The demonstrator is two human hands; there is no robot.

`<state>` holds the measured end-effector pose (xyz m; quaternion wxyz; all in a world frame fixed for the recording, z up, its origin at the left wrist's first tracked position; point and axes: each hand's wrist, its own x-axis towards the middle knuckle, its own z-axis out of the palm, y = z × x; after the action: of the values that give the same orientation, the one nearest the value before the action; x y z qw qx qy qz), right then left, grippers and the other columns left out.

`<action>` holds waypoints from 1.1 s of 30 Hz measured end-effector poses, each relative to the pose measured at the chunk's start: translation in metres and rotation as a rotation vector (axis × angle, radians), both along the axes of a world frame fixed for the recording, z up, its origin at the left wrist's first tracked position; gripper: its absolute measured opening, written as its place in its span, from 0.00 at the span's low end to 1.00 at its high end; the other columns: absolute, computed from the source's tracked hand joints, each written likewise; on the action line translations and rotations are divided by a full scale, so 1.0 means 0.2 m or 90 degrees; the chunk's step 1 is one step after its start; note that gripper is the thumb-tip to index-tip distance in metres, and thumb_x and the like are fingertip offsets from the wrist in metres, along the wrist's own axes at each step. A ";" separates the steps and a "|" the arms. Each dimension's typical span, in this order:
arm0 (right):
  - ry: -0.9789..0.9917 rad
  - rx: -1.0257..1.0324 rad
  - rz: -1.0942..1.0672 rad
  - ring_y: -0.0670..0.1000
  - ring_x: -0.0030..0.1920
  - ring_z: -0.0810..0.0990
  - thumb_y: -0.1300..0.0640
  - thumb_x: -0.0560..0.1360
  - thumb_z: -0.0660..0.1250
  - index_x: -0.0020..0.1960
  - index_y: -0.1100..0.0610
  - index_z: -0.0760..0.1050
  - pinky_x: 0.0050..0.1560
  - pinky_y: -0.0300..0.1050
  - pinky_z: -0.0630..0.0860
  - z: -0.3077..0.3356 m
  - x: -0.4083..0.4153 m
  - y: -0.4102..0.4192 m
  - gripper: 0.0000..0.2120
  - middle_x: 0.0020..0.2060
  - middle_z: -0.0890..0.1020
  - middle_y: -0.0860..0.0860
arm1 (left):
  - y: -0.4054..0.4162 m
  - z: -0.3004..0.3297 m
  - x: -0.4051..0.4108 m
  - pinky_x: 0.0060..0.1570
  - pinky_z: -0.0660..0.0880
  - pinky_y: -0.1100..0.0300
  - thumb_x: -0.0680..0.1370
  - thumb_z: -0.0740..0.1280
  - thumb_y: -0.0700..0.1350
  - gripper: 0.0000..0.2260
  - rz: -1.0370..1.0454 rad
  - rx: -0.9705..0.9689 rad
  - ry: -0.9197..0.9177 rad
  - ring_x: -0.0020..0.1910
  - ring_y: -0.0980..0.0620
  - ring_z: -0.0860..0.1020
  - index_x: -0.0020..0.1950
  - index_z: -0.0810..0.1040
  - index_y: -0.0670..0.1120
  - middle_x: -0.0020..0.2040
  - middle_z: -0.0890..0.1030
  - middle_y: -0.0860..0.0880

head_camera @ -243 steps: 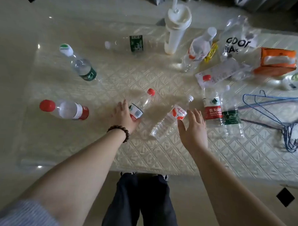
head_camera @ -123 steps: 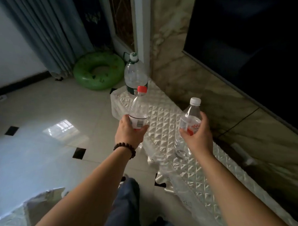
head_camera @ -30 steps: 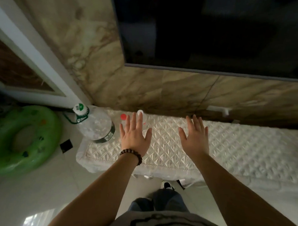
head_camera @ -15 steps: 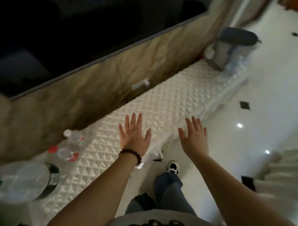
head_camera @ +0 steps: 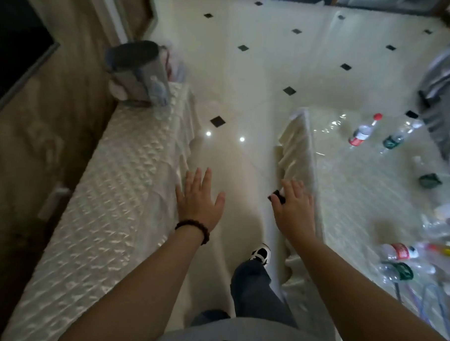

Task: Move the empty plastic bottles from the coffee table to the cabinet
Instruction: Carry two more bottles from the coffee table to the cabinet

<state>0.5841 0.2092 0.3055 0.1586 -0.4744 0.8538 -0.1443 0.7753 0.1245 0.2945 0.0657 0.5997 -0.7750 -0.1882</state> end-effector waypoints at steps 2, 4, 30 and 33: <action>0.021 0.048 -0.032 0.54 0.77 0.50 0.46 0.78 0.51 0.75 0.53 0.60 0.76 0.59 0.47 -0.04 -0.16 0.01 0.27 0.77 0.58 0.53 | -0.06 0.01 -0.19 0.74 0.41 0.44 0.79 0.53 0.59 0.30 -0.050 0.000 -0.002 0.77 0.49 0.44 0.78 0.47 0.51 0.79 0.49 0.49; 0.049 0.103 -0.039 0.55 0.78 0.47 0.43 0.75 0.49 0.75 0.53 0.58 0.75 0.63 0.48 -0.08 -0.32 -0.01 0.31 0.77 0.55 0.53 | -0.13 0.01 -0.36 0.74 0.44 0.42 0.79 0.53 0.59 0.30 -0.095 -0.005 -0.006 0.77 0.49 0.44 0.78 0.48 0.51 0.79 0.50 0.49; -0.063 -0.016 -0.530 0.51 0.78 0.47 0.46 0.81 0.53 0.76 0.54 0.56 0.76 0.51 0.43 -0.14 -2.16 -0.57 0.26 0.77 0.55 0.52 | -1.17 -0.06 -2.73 0.75 0.43 0.49 0.79 0.53 0.59 0.31 -0.470 0.047 0.001 0.77 0.50 0.43 0.78 0.45 0.52 0.79 0.47 0.51; -0.064 -0.005 -0.595 0.50 0.78 0.48 0.46 0.81 0.53 0.76 0.54 0.56 0.76 0.51 0.44 -0.22 -2.32 -0.69 0.27 0.77 0.56 0.52 | -1.36 -0.14 -2.99 0.75 0.42 0.49 0.79 0.53 0.58 0.31 -0.529 0.063 0.010 0.77 0.52 0.43 0.78 0.45 0.52 0.79 0.47 0.51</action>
<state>0.1196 0.0706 0.2619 0.1162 -0.0318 0.9666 -0.2263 0.1776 -0.1469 0.2659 -0.0389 0.2373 -0.9404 -0.2405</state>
